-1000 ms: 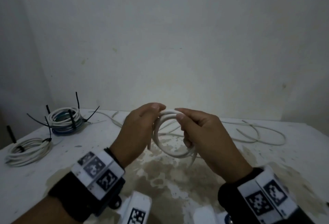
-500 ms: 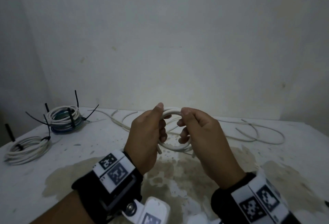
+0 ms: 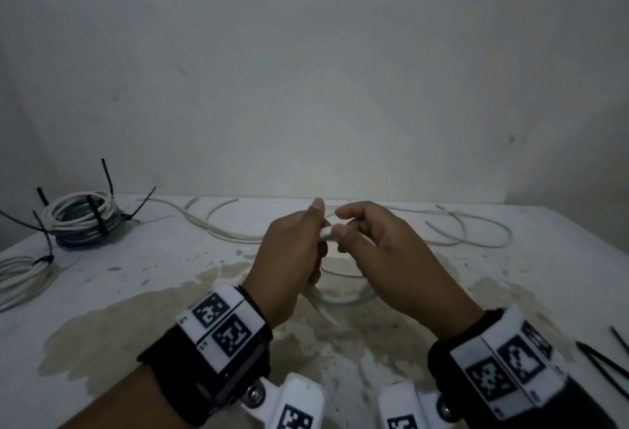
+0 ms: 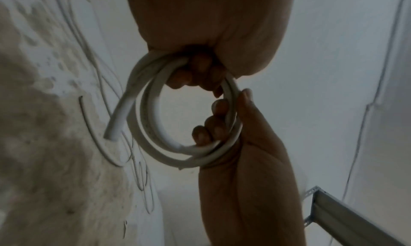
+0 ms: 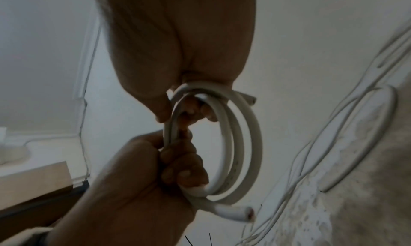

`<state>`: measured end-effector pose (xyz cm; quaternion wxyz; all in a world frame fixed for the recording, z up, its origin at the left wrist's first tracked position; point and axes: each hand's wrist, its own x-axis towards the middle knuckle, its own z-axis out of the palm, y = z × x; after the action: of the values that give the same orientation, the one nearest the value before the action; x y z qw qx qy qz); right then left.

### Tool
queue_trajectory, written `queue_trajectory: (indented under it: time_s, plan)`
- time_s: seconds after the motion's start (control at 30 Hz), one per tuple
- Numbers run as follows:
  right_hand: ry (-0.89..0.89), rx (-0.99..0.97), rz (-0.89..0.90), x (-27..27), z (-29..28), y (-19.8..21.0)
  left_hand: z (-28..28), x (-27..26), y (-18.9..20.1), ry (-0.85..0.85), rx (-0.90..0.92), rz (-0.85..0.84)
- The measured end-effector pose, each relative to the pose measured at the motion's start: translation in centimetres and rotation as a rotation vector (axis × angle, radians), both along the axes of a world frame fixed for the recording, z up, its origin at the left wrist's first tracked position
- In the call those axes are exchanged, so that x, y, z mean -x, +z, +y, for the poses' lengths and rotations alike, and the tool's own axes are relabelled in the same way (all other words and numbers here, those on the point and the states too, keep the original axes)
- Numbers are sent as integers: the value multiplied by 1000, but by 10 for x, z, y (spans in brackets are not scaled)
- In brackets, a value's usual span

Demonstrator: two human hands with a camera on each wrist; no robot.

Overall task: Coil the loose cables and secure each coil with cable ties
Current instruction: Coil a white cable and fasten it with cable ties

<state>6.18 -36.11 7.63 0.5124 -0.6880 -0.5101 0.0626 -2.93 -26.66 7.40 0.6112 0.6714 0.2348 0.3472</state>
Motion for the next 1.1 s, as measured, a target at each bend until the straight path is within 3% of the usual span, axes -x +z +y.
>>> queue_trajectory:
  time_s: [0.13,0.3,0.33,0.43,0.5,0.57,0.7,0.87,1.0,1.1]
  plan:
    - [-14,-22,109,-6,-16,-5,-6,-15,-11,52,121,-93]
    - [-108,-45,196,-23,-29,-17,-24,-30,-27,-126,328,-116]
    - [-110,-29,181,-28,-33,-18,-24,-33,-30,-163,284,-78]
    - [-85,70,86,-34,-45,-16,-21,-39,-34,-170,-79,45]
    - [-72,140,20,-34,-48,-15,-25,-43,-32,-195,-161,41]
    - [-86,171,10,-37,-48,-15,-34,-48,-30,-260,-141,40]
    - [-129,110,132,-39,-50,-17,-37,-55,-36,-178,-53,-49]
    - [-158,102,11,-41,-50,-22,-40,-52,-44,-196,177,-84]
    - [-105,184,-37,-44,-47,-26,-32,-50,-55,-181,-154,8]
    - [-114,225,-33,-46,-46,-30,-33,-47,-58,-296,-58,-12]
